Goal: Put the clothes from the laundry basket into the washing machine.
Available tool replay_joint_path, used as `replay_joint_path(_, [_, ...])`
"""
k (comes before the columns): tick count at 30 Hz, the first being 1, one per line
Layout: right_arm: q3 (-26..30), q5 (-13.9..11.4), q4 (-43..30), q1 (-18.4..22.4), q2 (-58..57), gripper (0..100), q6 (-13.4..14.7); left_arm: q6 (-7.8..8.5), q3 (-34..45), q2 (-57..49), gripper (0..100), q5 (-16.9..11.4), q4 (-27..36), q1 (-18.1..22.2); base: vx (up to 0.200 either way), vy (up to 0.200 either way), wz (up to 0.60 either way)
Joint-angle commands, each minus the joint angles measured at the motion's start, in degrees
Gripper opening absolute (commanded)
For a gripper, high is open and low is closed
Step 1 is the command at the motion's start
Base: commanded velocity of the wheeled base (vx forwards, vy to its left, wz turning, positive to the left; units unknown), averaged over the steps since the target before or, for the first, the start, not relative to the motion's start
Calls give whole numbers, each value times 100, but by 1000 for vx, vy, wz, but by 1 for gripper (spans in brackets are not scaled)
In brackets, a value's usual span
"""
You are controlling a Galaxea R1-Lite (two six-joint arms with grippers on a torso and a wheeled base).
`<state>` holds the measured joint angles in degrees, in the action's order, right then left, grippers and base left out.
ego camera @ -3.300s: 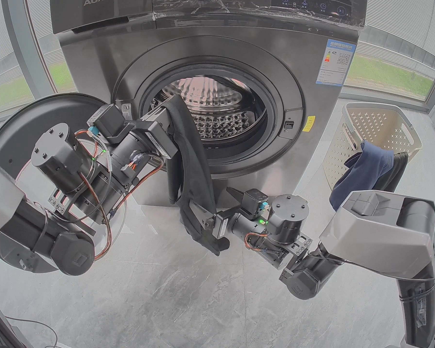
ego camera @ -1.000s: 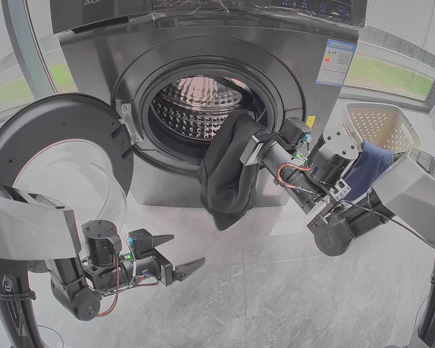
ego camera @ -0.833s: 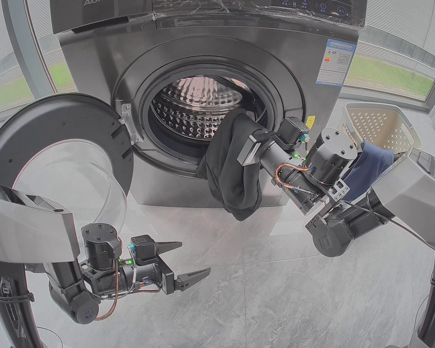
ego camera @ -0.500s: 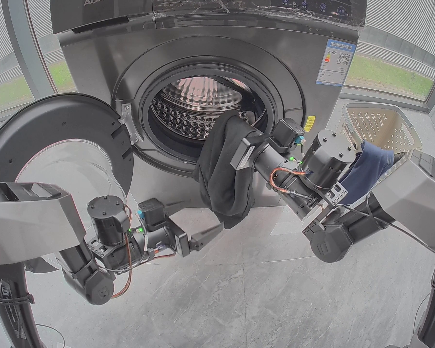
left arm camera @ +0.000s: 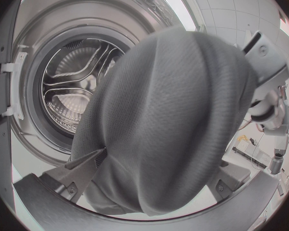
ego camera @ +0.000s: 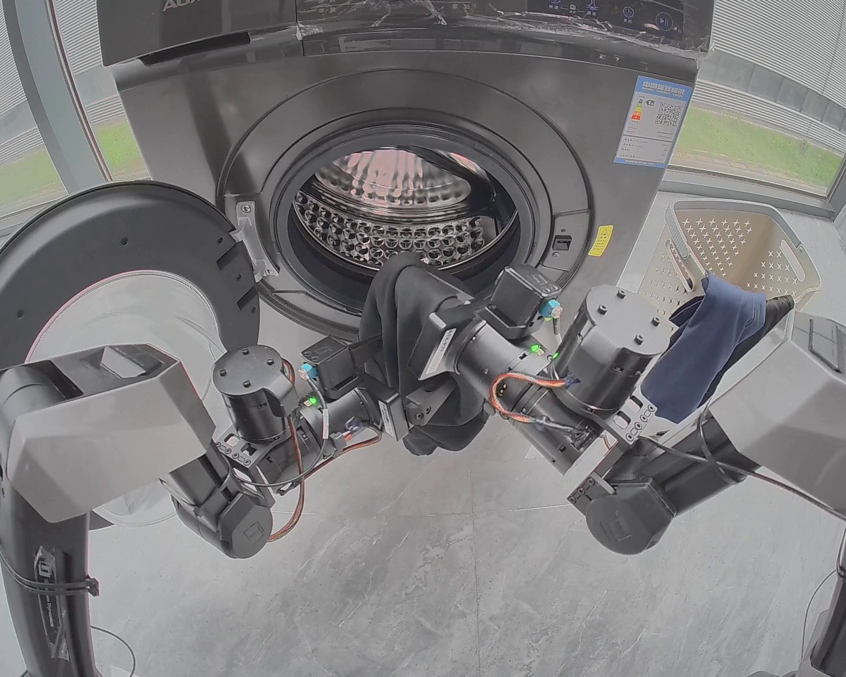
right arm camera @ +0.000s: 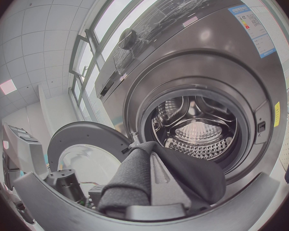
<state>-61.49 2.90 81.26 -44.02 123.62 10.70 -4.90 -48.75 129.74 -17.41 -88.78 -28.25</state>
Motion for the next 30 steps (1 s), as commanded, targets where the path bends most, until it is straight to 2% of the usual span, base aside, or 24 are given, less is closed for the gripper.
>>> replay_joint_path(1, [111, 0, 4, -177, -40, 0, 2, -2, -267, 411, 100, 62, 19, 3, 0, 0, 0])
replay_joint_path(4, [164, 0, 4, -256, -102, 0, 11, 15, -574, 649, 100, 387, 10, 38, 0, 0, 0])
replay_joint_path(13, [295, 0, 12, -353, -190, 0, 55, 7, -917, 816, 100, 554, 10, 65, 0, 0, 0])
replay_joint_path(14, [295, 9, 12, -335, -190, 0, 63, 15, -952, 807, 0, 625, 10, 65, 0, 0, 0])
replay_joint_path(20, [383, 9, 30, -186, -286, 0, 90, 7, -1110, 798, 0, 783, 1, 135, 0, 0, 0])
replay_joint_path(22, [744, 9, 39, 78, -488, 0, 99, -11, -1269, 763, 0, 976, 1, 267, 0, 0, 0])
replay_joint_path(23, [744, 9, 39, 78, -488, 0, 99, -11, -1269, 763, 0, 976, 1, 267, 0, 0, 0])
replay_joint_path(25, [1069, 0, 74, 421, -532, 0, 116, -143, -1251, 640, 0, 1011, -7, 364, 0, 0, 0])
replay_joint_path(30, [1209, -9, 74, 667, -453, 0, 134, -178, -970, 244, 0, 1029, -7, 328, 0, 0, 0])
